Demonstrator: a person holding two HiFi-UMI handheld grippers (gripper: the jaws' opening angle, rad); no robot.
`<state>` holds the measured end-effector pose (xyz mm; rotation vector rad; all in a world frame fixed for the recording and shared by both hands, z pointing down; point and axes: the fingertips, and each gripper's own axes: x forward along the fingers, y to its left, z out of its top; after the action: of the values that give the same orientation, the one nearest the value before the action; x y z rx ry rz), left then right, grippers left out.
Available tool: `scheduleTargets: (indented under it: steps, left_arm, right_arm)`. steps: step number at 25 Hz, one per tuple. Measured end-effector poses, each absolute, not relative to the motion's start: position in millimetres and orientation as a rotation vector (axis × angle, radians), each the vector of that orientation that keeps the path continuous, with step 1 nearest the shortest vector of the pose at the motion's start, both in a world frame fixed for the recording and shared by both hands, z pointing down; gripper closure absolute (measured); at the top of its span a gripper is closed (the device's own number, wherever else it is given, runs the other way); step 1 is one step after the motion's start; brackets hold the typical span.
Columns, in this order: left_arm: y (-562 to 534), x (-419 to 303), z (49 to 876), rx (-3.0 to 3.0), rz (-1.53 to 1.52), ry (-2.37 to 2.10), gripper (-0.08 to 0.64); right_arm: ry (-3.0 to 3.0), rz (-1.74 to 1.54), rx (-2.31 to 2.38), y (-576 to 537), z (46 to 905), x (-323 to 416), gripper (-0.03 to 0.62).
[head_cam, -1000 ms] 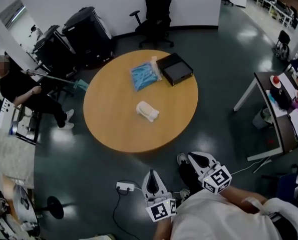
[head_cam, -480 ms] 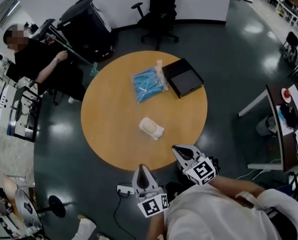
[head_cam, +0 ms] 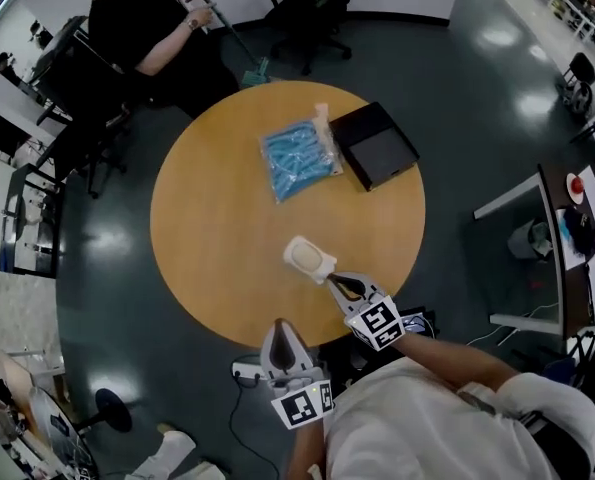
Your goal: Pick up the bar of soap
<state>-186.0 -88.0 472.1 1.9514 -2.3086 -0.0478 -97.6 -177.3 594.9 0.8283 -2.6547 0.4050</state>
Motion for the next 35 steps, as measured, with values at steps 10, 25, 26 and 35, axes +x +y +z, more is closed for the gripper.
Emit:
scheduleTargets:
  steps: [10,25,26,35]
  left_arm:
    - [-115.9,-230.8,502.3,1.93,-0.021,-2.23,0.554]
    - [-116.2,-267.0,535.9,1.838,-0.03,-2.183,0.554]
    - [-116.0,-268.3,536.6,1.835,-0.031,-2.182,0.552]
    - [-116.6,-270.1,528.5,1.86,-0.04,-2.184,0.554]
  right_arm:
    - [-2.354,0.367,0.72,-216.7,707.6,-151.5,0.363]
    - [-2.126,0.359,0.589,-239.4,764.8,-174.3,0.322]
    - [-2.124,0.355,0.586,-238.6,765.2,-174.8,0.331]
    - [-2.271,0.291,0.638,-241.9,721.3,-177.3,0.333]
